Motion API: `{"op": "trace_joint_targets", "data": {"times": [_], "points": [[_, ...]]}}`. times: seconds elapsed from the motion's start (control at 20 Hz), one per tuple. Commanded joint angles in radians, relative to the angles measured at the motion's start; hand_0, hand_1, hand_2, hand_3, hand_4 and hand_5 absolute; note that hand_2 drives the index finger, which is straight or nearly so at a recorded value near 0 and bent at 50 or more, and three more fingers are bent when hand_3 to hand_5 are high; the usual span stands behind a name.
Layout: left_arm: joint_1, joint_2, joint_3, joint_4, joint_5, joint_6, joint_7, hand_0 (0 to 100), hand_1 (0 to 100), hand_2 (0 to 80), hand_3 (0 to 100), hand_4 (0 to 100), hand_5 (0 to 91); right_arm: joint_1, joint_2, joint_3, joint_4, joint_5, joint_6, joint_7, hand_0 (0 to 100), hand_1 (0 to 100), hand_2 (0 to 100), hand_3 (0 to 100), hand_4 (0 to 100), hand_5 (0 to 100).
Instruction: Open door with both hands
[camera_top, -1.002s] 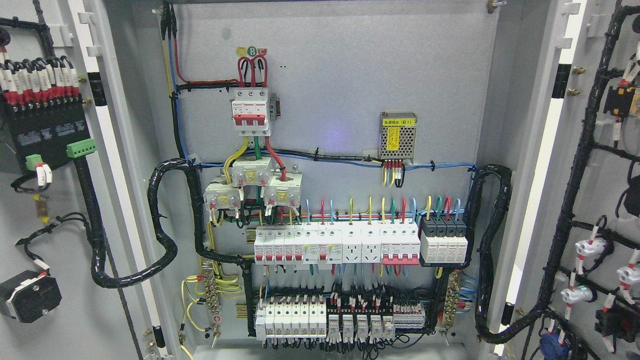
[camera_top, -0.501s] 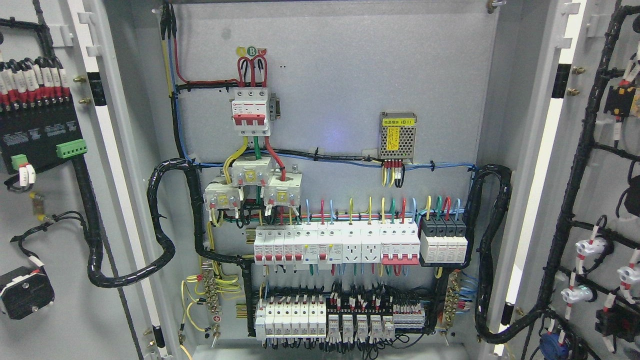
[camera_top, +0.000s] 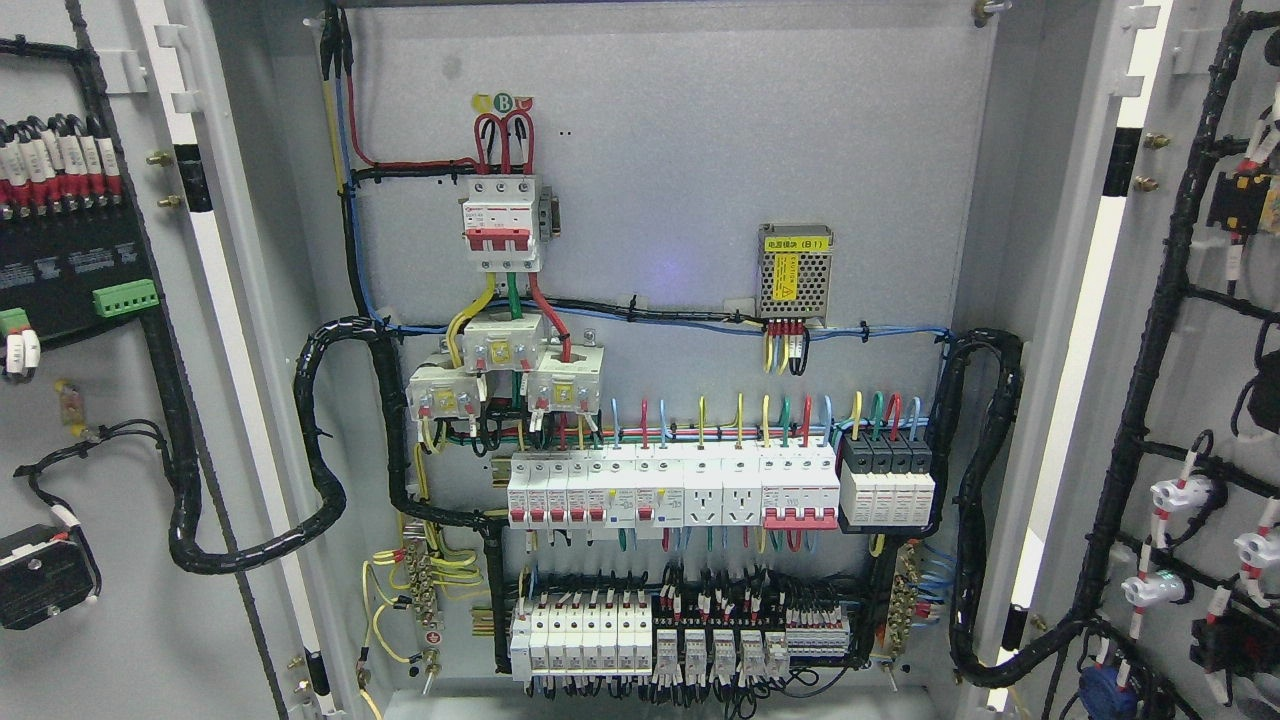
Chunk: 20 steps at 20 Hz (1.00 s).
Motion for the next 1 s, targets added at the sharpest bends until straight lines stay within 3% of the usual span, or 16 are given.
{"op": "trace_joint_targets", "data": {"times": [0.0,0.2,0.45,0.8,0.95], "points": [[-0.061,0.042,0.014,0.112,-0.001,-0.007,0.005,0,0,0.0,0,3,0.0,-0.002,-0.043,-0.001,0.031,-0.001,-0.129,0.002,11,0,0,0,0,0],[-0.074,0.042,0.006,0.15,-0.013,0.01,0.005,0,0,0.0,0,3,0.0,-0.01,-0.048,-0.001,0.037,-0.001,-0.129,0.002,11,0,0,0,0,0],[-0.114,0.048,-0.008,0.21,-0.016,0.102,0.007,0,0,0.0,0,3,0.0,-0.01,-0.054,-0.001,0.043,0.001,-0.129,0.0,11,0,0,0,0,0],[-0.186,0.082,-0.06,0.333,-0.021,0.112,0.019,0,0,0.0,0,3,0.0,-0.008,-0.046,-0.008,0.043,0.001,-0.132,-0.003,11,0,0,0,0,0],[-0.203,0.084,-0.06,0.338,-0.019,0.176,0.019,0,0,0.0,0,3,0.0,-0.008,-0.043,-0.007,0.043,0.001,-0.136,-0.003,11,0,0,0,0,0]]}}
